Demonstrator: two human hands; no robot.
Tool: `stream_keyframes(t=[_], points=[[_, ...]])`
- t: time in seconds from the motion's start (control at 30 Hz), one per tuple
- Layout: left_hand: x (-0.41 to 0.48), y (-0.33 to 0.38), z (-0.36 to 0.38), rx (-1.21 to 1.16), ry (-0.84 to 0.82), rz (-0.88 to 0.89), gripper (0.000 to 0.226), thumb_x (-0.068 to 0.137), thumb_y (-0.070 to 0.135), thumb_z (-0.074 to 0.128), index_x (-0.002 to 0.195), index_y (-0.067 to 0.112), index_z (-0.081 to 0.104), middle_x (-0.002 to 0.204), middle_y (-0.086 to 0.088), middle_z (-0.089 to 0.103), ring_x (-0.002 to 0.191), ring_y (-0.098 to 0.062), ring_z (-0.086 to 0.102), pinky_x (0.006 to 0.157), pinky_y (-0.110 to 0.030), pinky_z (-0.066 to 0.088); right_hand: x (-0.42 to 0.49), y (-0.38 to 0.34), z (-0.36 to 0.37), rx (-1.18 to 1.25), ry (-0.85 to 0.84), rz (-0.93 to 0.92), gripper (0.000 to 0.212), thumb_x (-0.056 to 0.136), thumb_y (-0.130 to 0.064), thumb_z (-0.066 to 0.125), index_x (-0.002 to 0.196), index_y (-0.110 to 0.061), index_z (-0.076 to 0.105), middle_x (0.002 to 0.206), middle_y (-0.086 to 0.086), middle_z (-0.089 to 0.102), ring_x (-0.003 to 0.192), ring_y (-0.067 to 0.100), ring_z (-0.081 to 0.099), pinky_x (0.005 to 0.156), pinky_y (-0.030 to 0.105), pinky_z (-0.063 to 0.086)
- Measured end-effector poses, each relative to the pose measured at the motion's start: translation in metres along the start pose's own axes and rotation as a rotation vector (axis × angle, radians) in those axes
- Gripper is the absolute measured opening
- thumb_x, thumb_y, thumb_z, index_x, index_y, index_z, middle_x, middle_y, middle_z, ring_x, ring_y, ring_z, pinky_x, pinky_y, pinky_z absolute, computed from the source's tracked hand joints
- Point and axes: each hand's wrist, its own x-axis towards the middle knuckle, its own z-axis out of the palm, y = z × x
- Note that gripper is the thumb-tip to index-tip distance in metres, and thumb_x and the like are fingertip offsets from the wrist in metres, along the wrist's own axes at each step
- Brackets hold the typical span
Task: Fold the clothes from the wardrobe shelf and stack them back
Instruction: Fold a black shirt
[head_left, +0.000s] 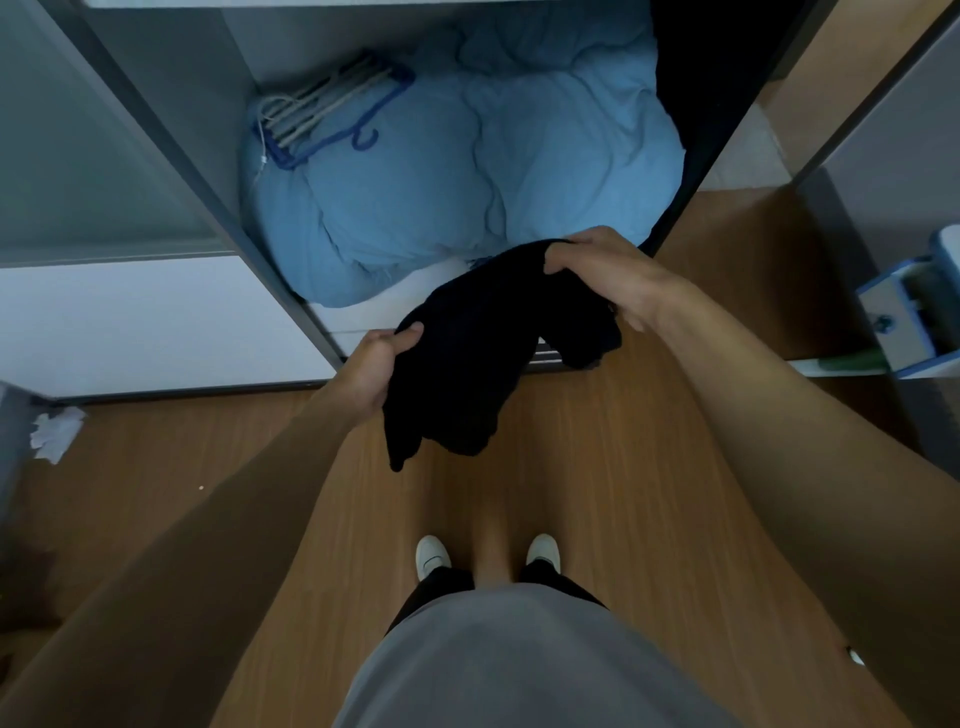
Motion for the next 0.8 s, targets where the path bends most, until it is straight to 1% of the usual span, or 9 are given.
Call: stream_keyframes(t=[0.17,0.27,0.33,0.43,0.5,0.57,0.63,0.7,0.8], points=[[-0.007,-0.001,-0.001,-0.137,-0.230,-0.118,0.056,0.092,0.055,0.060,0.137,0.022,0.058,0.136,-0.002,0.064,0.123,-0.019,0.062,0.098,-0.034,0.047,-0.002,-0.013,0.004,0.237,-0.002,0.012,0.012,0.084,-0.019,0.068,0.089,-0.009,0.071,0.075,0.004,0.073,0.062,0.013,0.070,0.055,0.022,0.055],[-0.012,0.003,0.006,-0.127,-0.268,-0.166,0.050,0.091,0.059,0.059,0.129,0.028,0.067,0.132,0.001,0.067,0.119,-0.017,0.065,0.090,-0.030,0.052,-0.001,-0.017,0.001,0.340,0.035,0.100,0.015,0.084,-0.022,0.072,0.093,-0.010,0.072,0.080,0.005,0.075,0.063,0.014,0.072,0.057,0.026,0.057],[-0.015,0.007,0.015,-0.131,-0.284,-0.173,0.045,0.090,0.058,0.059,0.121,0.028,0.072,0.125,0.002,0.070,0.113,-0.016,0.068,0.081,-0.026,0.057,0.000,-0.016,-0.001,0.526,-0.029,0.187,0.025,0.088,-0.027,0.069,0.104,-0.007,0.070,0.092,0.006,0.071,0.074,0.018,0.071,0.068,0.029,0.058],[-0.017,0.014,0.028,-0.169,-0.300,-0.130,0.041,0.094,0.053,0.057,0.119,0.025,0.074,0.122,-0.001,0.071,0.111,-0.017,0.069,0.080,-0.025,0.056,0.001,-0.002,-0.004,0.882,-0.082,0.172,0.047,0.095,-0.041,0.059,0.127,-0.007,0.058,0.105,0.007,0.068,0.098,0.022,0.065,0.093,0.033,0.050],[-0.019,0.019,0.037,-0.206,-0.309,-0.112,0.040,0.095,0.052,0.055,0.118,0.025,0.074,0.121,-0.001,0.072,0.111,-0.017,0.069,0.081,-0.026,0.057,0.000,0.017,0.001,0.852,-0.074,0.173,0.053,0.093,-0.054,0.056,0.127,-0.013,0.059,0.113,0.006,0.070,0.113,0.023,0.065,0.105,0.040,0.045],[-0.021,0.024,0.045,-0.250,-0.310,-0.109,0.041,0.096,0.052,0.054,0.117,0.024,0.075,0.122,-0.001,0.072,0.112,-0.018,0.068,0.083,-0.027,0.057,-0.003,0.042,0.008,0.674,-0.077,0.212,0.056,0.090,-0.067,0.051,0.116,-0.020,0.064,0.117,0.005,0.068,0.115,0.024,0.063,0.105,0.043,0.043],[-0.022,0.028,0.050,-0.291,-0.308,-0.103,0.042,0.097,0.051,0.052,0.116,0.022,0.076,0.122,-0.002,0.072,0.113,-0.018,0.068,0.084,-0.027,0.057,-0.007,0.065,0.015,0.554,-0.137,0.299,0.071,0.083,-0.078,0.049,0.122,-0.019,0.061,0.122,0.005,0.067,0.113,0.025,0.063,0.103,0.046,0.044],[-0.023,0.032,0.055,-0.308,-0.318,-0.085,0.042,0.098,0.050,0.051,0.115,0.022,0.076,0.123,-0.003,0.072,0.114,-0.018,0.067,0.086,-0.027,0.056,-0.011,0.081,0.023,0.514,-0.269,0.351,0.085,0.077,-0.084,0.049,0.129,-0.018,0.063,0.128,0.006,0.067,0.120,0.028,0.063,0.106,0.046,0.044],[-0.025,0.039,0.060,-0.330,-0.323,-0.051,0.042,0.098,0.051,0.051,0.116,0.023,0.076,0.130,-0.004,0.068,0.121,-0.020,0.063,0.091,-0.029,0.055,-0.014,0.090,0.036,0.574,-0.344,0.300,0.067,0.085,-0.078,0.049,0.122,-0.027,0.071,0.125,0.002,0.070,0.119,0.022,0.064,0.095,0.033,0.055]])
